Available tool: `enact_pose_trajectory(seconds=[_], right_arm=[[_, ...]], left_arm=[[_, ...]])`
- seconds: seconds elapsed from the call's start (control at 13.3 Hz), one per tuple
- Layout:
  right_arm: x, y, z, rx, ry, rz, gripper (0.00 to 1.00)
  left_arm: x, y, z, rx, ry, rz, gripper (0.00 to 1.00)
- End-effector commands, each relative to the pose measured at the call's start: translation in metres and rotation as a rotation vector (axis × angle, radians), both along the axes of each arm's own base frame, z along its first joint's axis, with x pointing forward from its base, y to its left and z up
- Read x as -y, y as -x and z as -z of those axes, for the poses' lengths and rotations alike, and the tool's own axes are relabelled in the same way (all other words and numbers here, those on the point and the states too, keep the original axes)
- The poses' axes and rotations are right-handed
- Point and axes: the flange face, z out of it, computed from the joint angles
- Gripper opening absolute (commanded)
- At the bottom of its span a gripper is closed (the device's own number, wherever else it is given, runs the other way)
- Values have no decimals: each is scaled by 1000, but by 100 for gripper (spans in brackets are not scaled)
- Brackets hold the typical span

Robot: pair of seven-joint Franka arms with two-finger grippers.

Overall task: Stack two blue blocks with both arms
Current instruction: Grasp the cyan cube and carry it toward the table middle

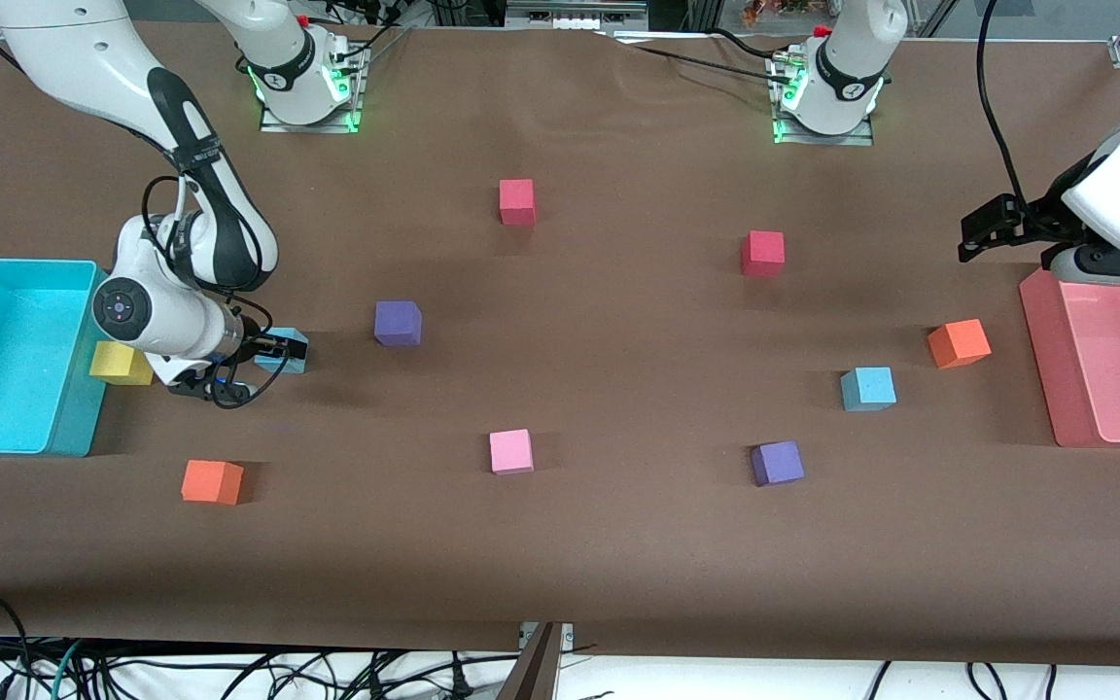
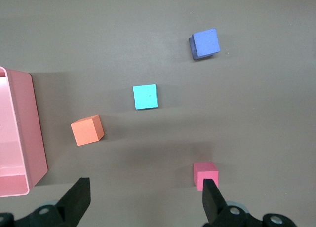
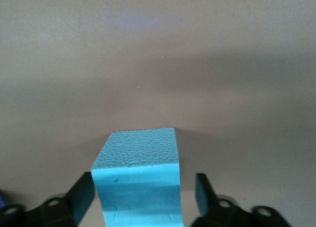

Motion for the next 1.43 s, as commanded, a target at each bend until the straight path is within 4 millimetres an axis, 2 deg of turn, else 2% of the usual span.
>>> enact_pose_trajectory(seconds=[0.0,0.08,0.15,0.23,0.38,0.45,0.75,0.91,1.06,1.21,1.36], right_arm=[[5,7,3,-23,-10,-5,57],[6,6,3,-24,-11,-6,29],[6,5,2,-21,-11,-6,6],[5,1,-3,-11,-12,-14,0],[-6,-11,-22,-17,-17,-36,0],[-17,-20,-37,-25,-21,-50,0],[-89,-49,-119,-62,-23,-129,0],[-128,-47,-144,-82,-14,-149,0],[-196,-30,-160,-80,5,-198,0],[-262,-14,-154,-73,27,-203,0],[-323,-4,-140,-66,38,-192,0]], left_arm=[[0,2,-8,-1,-9,5,100],[-1,2,-8,-1,-9,3,100],[-1,2,-8,-1,-9,3,100],[-1,2,-7,-2,-9,3,100],[0,2,-8,-1,-9,5,100],[-1,2,-8,-1,-9,3,100],[-2,2,-6,-4,-10,2,100],[-2,1,-5,-5,-10,2,100],[-2,1,-5,-5,-10,2,100],[-2,1,-5,-5,-10,2,100],[-2,1,-5,-5,-10,2,100]])
